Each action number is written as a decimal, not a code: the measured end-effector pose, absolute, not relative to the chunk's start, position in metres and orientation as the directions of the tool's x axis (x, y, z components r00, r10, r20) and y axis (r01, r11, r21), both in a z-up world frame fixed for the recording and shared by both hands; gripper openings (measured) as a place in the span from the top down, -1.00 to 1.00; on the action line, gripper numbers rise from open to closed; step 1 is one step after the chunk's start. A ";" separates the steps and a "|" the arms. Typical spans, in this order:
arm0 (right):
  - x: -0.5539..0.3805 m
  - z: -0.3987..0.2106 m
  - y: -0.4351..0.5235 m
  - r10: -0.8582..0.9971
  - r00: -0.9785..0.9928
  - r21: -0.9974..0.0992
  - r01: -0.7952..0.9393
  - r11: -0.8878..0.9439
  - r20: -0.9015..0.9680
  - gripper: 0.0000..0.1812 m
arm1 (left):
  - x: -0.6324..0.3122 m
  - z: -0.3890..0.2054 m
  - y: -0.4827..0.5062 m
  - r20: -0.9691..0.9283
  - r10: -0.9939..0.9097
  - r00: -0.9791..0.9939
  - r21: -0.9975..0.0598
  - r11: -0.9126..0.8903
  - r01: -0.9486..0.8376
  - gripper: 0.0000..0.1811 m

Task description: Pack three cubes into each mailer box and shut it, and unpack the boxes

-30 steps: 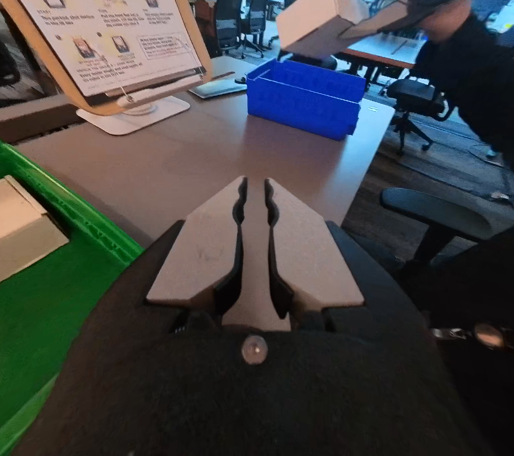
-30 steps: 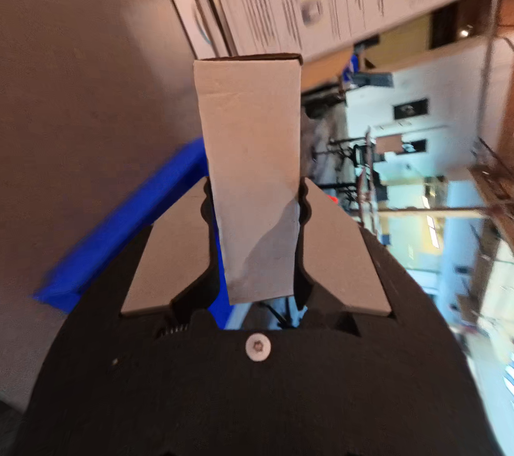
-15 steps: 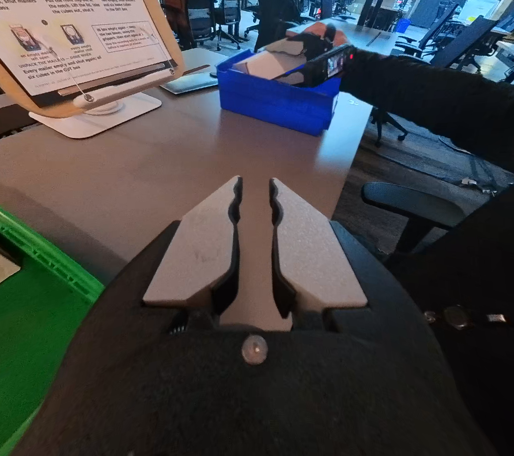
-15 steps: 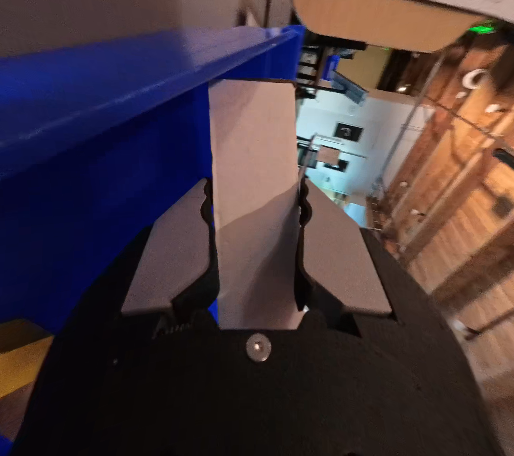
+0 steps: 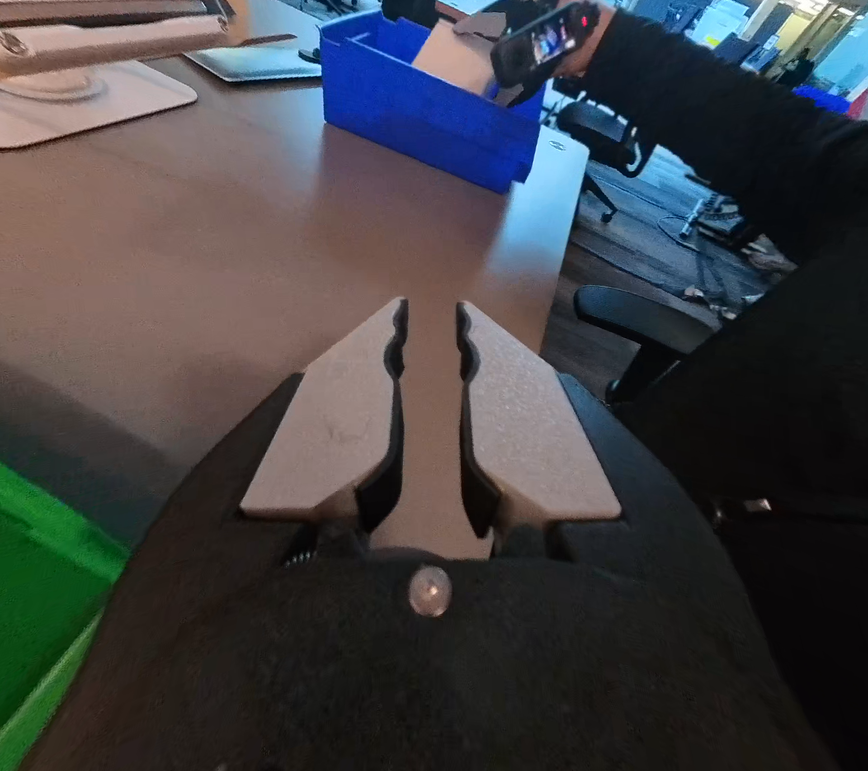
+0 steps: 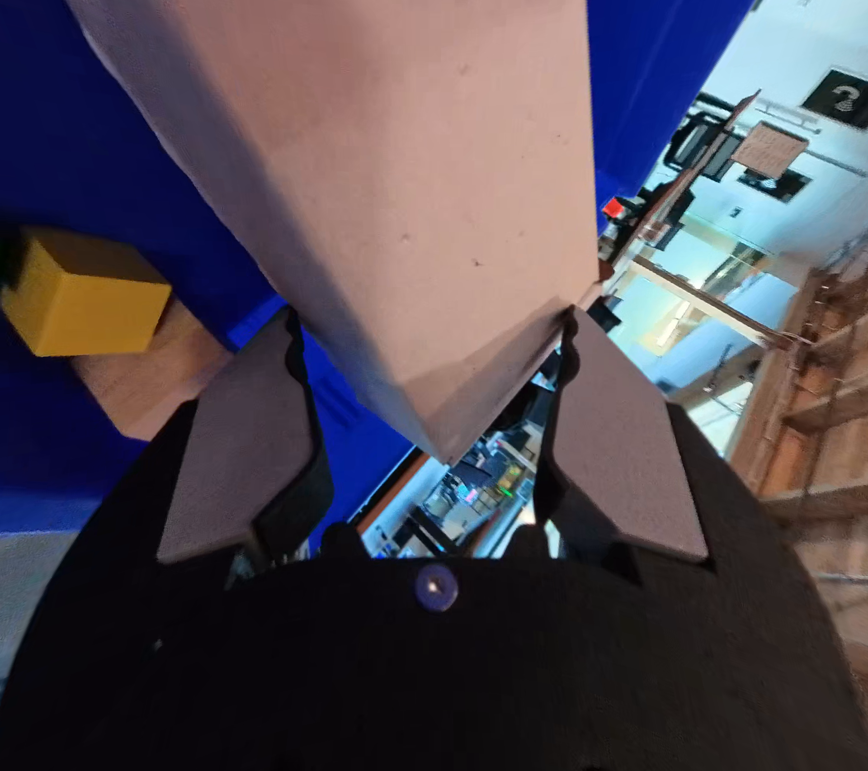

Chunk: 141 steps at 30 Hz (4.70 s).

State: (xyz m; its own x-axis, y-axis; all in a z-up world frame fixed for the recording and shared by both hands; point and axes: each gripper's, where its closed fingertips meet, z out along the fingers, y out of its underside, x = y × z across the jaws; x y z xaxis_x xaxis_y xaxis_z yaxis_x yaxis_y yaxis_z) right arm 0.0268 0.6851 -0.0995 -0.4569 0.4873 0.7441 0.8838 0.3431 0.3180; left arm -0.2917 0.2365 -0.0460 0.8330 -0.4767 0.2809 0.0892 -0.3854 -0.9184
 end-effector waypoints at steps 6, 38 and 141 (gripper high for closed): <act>-0.002 -0.108 0.696 0.410 -0.465 0.322 0.871 0.371 0.785 0.11 | -0.284 -0.075 0.251 0.316 -0.480 0.818 -0.884 -0.463 0.069 0.78; -0.041 -0.155 0.673 0.861 -0.098 -0.100 0.980 0.170 0.499 0.89 | -0.295 -0.055 0.239 0.243 -0.471 0.848 -0.912 -0.408 0.035 0.76; -0.238 -0.156 0.425 0.968 -0.015 -0.754 0.624 0.204 0.249 0.09 | -0.432 -0.001 0.315 -0.936 -0.277 0.217 -0.046 -0.517 -0.855 0.37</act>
